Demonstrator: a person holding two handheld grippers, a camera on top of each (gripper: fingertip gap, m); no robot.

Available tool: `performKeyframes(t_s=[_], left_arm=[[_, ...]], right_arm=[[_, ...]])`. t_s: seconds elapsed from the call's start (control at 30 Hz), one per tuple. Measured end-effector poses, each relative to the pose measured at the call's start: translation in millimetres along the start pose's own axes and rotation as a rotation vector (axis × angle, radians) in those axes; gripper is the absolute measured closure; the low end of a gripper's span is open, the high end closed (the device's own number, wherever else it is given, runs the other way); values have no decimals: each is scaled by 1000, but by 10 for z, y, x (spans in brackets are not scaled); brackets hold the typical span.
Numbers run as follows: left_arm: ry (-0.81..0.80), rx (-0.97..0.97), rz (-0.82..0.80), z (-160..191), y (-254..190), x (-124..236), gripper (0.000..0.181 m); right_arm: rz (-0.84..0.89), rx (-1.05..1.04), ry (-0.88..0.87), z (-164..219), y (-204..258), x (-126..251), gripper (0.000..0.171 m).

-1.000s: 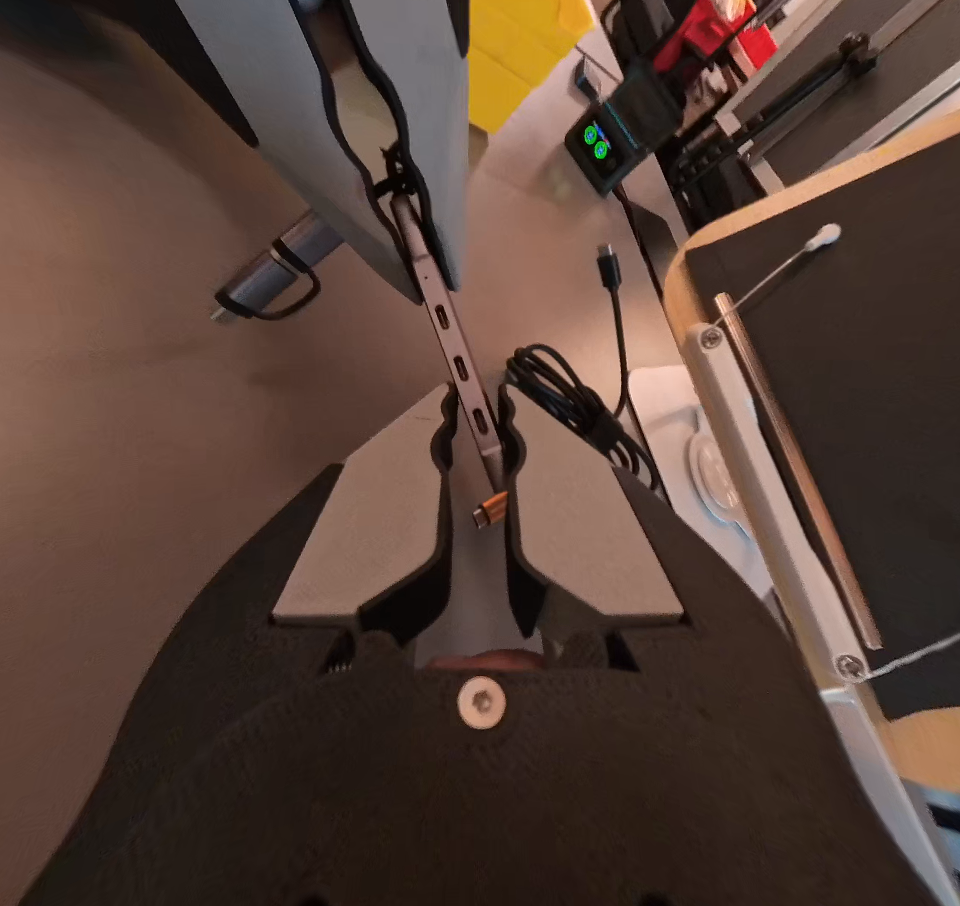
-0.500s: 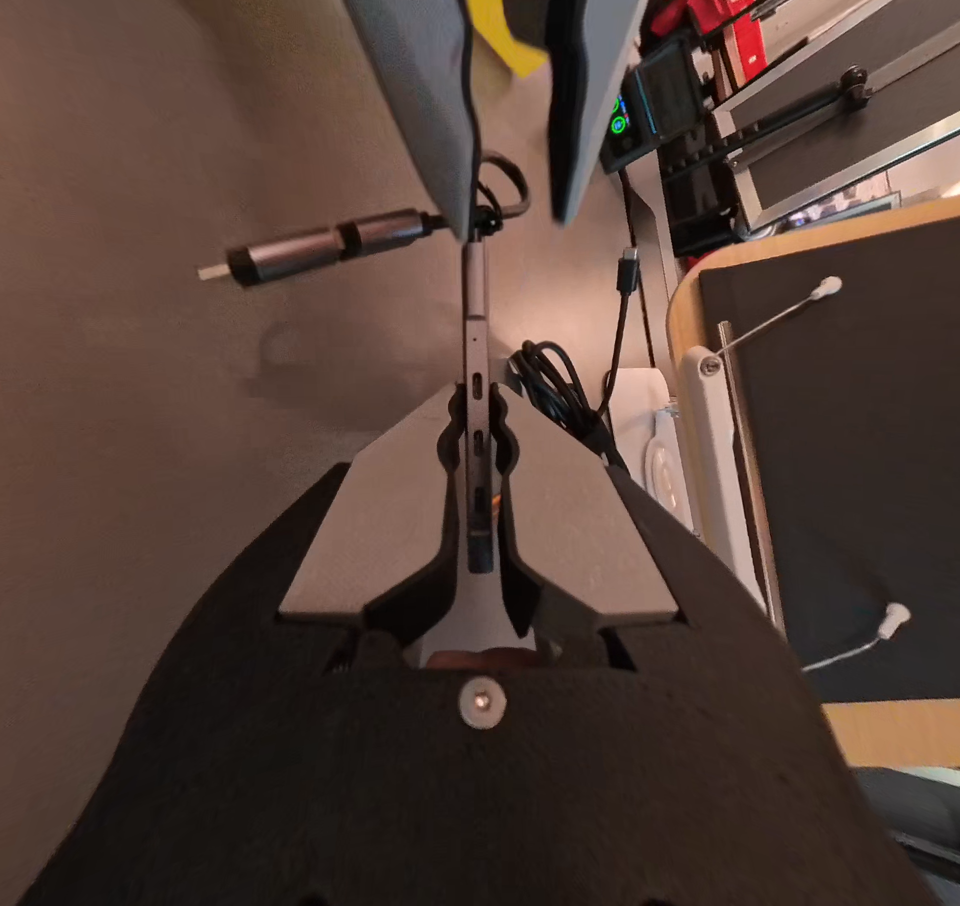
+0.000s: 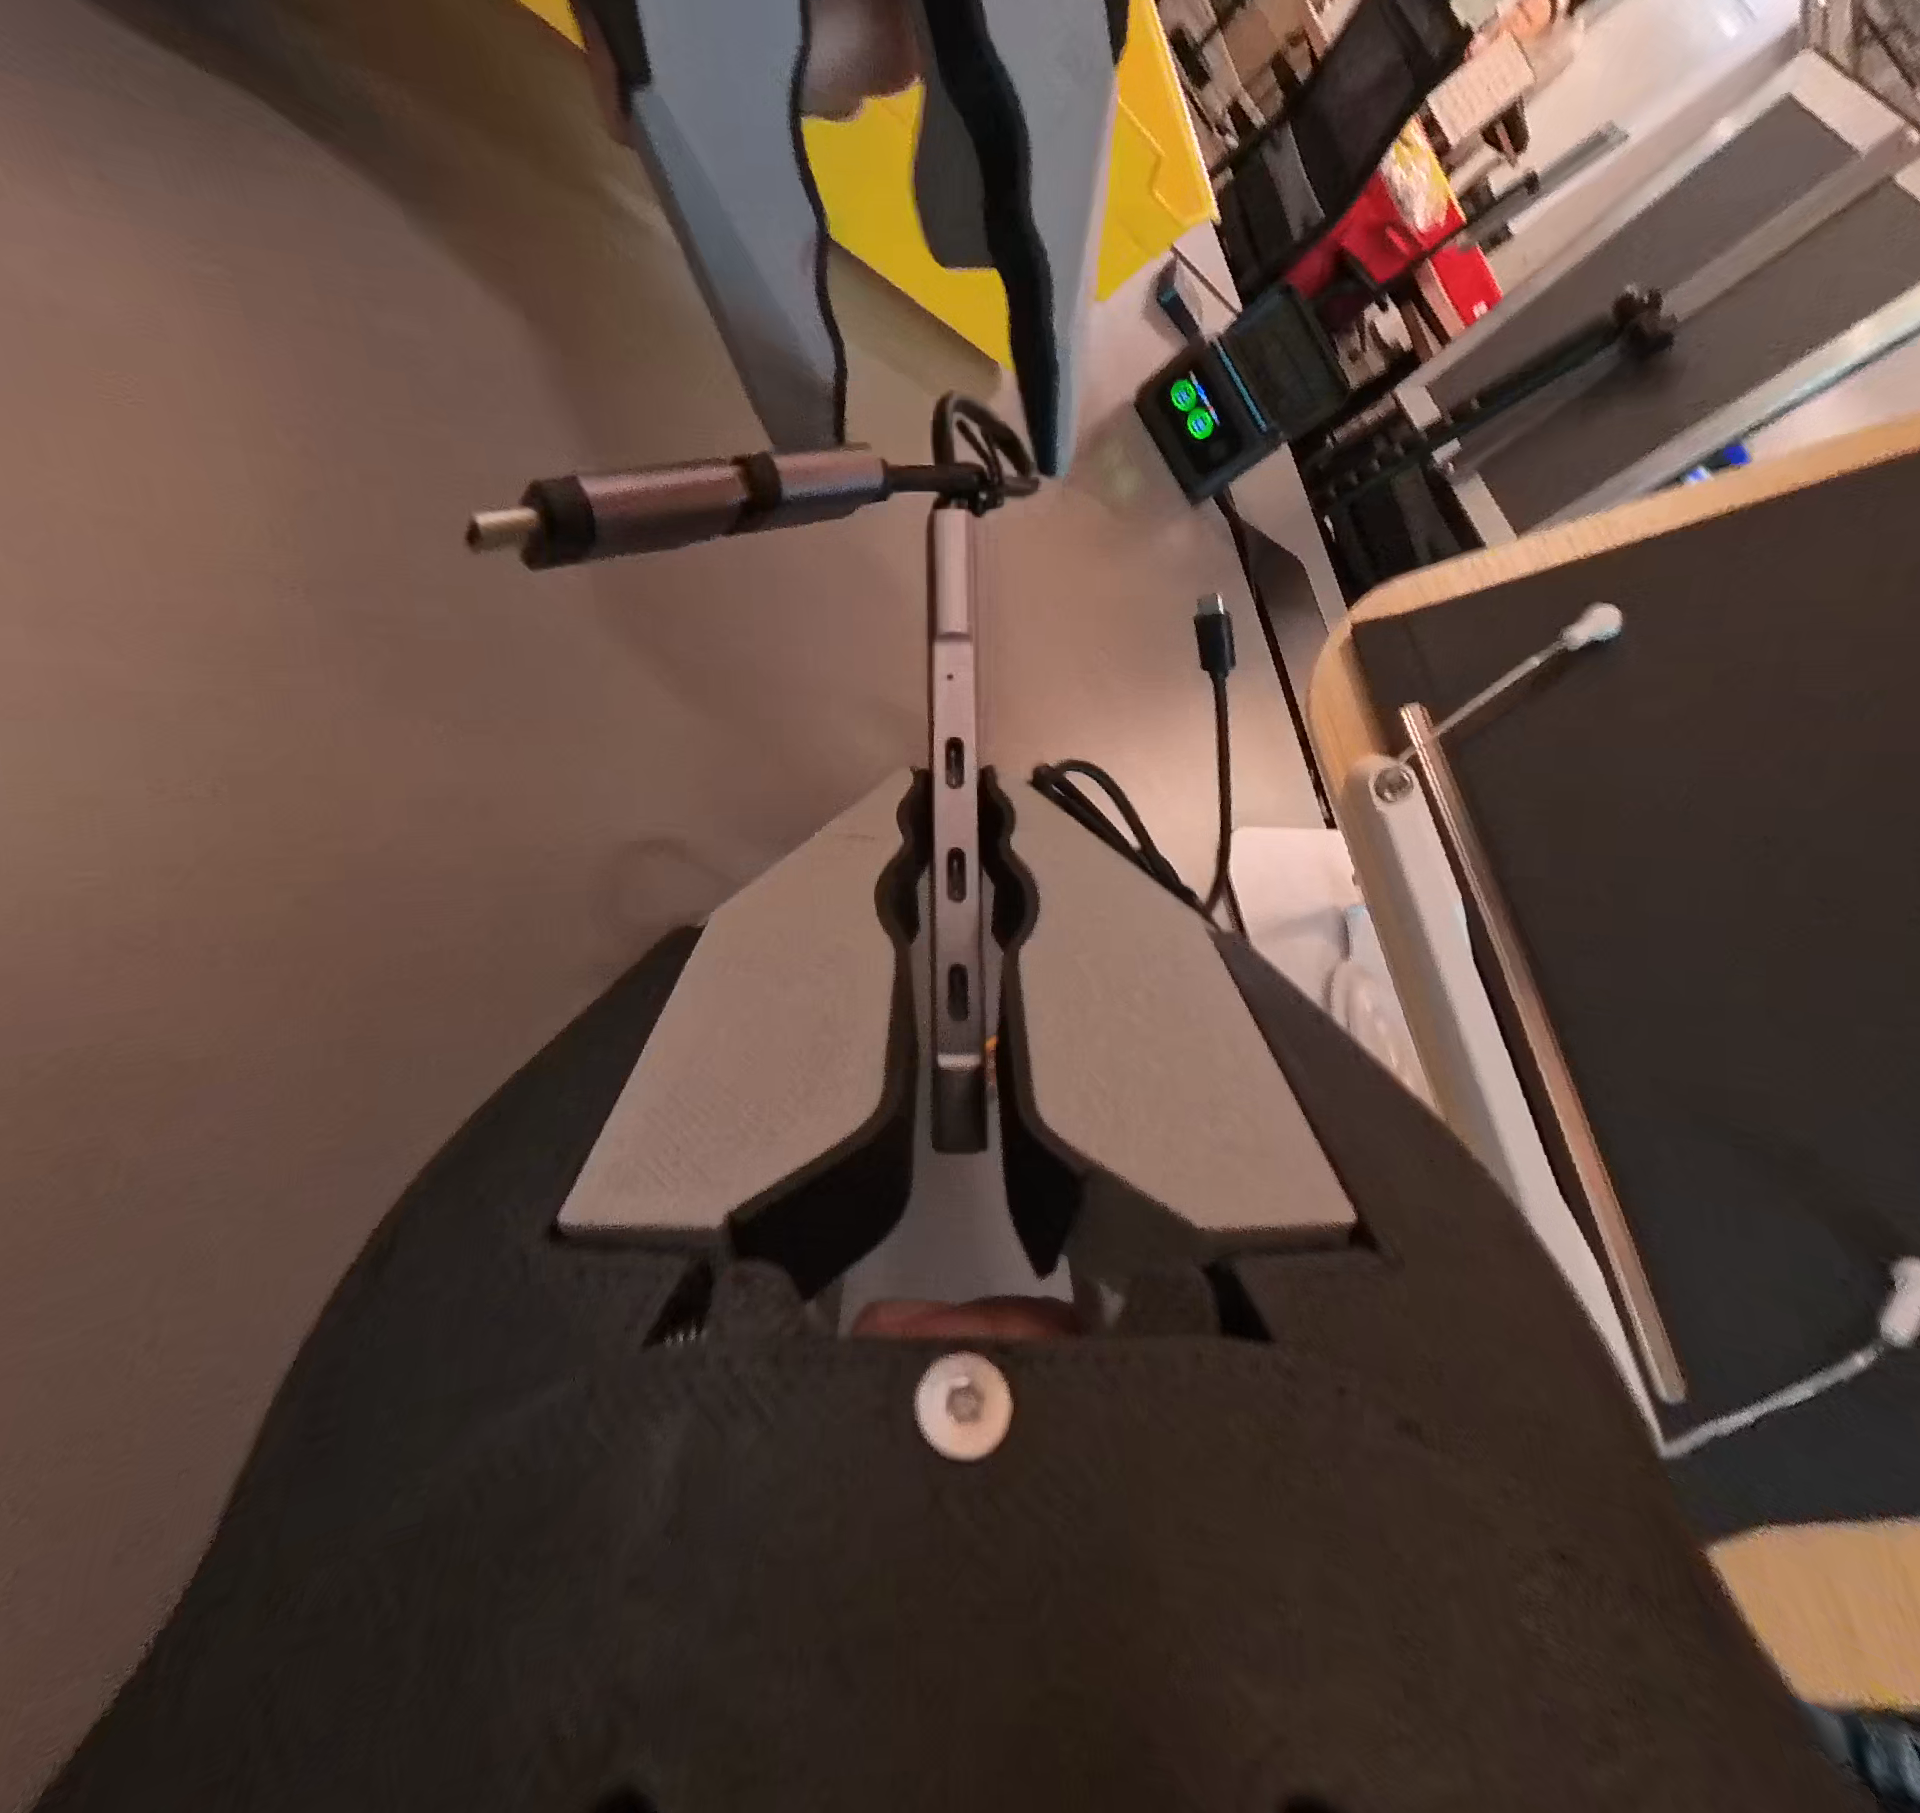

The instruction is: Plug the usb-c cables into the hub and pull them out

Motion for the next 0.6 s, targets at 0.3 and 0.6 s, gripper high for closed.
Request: performKeyframes(t_s=[0.3,0.6], left_arm=[[-157,-45,110,-231,-273,76,143],[-123,-128,118,-207,-452,-77,165]], right_arm=[[-94,95,-128,-191,181,-3,165],[-120,126,-139,-199,253,-55,166]])
Point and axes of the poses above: each gripper's, where its closed fingertips meet, x back along the fingers, z out of its underside, y = z × x across the jaws, the point moved 2 cm from there along x, back along the fingers, and after that the axes turned 12 degrees about -z, right-handed, at the moved point
